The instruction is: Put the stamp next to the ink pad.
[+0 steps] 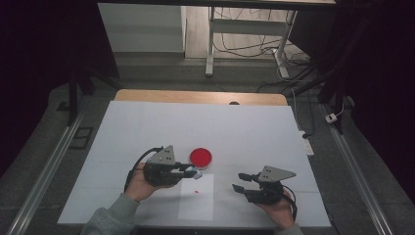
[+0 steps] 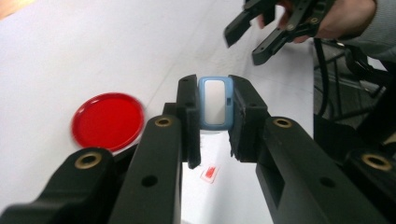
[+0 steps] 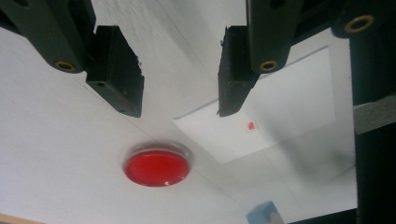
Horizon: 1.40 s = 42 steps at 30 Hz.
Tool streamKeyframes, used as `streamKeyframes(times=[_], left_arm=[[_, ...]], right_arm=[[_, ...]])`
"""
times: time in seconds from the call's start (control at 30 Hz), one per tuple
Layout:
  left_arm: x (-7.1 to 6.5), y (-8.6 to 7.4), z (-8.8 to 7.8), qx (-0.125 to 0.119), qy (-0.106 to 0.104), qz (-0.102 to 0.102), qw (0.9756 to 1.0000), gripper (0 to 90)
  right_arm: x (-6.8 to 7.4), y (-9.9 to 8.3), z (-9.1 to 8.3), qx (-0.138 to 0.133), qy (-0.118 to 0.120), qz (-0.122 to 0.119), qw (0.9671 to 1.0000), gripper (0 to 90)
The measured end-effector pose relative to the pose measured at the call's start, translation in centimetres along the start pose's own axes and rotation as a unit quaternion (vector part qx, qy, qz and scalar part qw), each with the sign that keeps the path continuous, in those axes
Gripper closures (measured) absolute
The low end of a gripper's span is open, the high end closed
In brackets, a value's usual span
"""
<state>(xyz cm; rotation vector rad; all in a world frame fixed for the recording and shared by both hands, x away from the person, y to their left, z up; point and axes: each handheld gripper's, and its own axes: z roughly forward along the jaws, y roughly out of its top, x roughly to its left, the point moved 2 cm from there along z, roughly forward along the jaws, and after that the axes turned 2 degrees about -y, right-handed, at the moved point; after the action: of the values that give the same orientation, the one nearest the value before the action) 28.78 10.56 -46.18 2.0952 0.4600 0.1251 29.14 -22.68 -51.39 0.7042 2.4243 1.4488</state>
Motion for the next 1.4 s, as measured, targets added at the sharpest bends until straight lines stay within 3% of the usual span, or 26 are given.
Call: streamKeyframes(times=[0.17,0.37,0.53,0.73,1.0,1.17,1.4], left_arm=[[0.6,-0.7,-0.9,0.0,0.026,-0.027,0.9993,75.7],[1.9,-1.6,-2.0,0.0,0.067,-0.057,0.9961,75.7],[3.5,-2.5,-2.5,0.019,0.102,-0.092,0.9904,75.7],[5.0,-3.4,-1.4,0.053,0.141,-0.11,0.9825,75.7],[5.9,-3.1,0.8,0.077,0.136,-0.113,0.9812,75.6],[6.6,-2.9,2.5,0.1,0.139,-0.111,0.9789,75.6],[7.2,-3.3,3.4,0.116,0.146,-0.114,0.9759,75.5]], right_arm=[[-0.7,-0.5,-0.9,0.001,-0.017,0.008,0.9998,50.7],[-1.3,-1.0,-1.6,0.003,-0.03,0.015,0.9994,50.2],[-2.0,-1.3,-2.0,-0.002,-0.034,0.025,0.9991,49.9],[-2.4,-1.6,-2.3,0.002,-0.042,0.023,0.9988,48.9],[-2.4,-1.4,-2.2,0.002,-0.044,0.024,0.9987,47.8],[-2.1,-1.3,-2.2,0.0,-0.046,0.023,0.9987,47.1],[-2.4,-1.5,-2.3,-0.001,-0.054,0.026,0.9982,46.4]])
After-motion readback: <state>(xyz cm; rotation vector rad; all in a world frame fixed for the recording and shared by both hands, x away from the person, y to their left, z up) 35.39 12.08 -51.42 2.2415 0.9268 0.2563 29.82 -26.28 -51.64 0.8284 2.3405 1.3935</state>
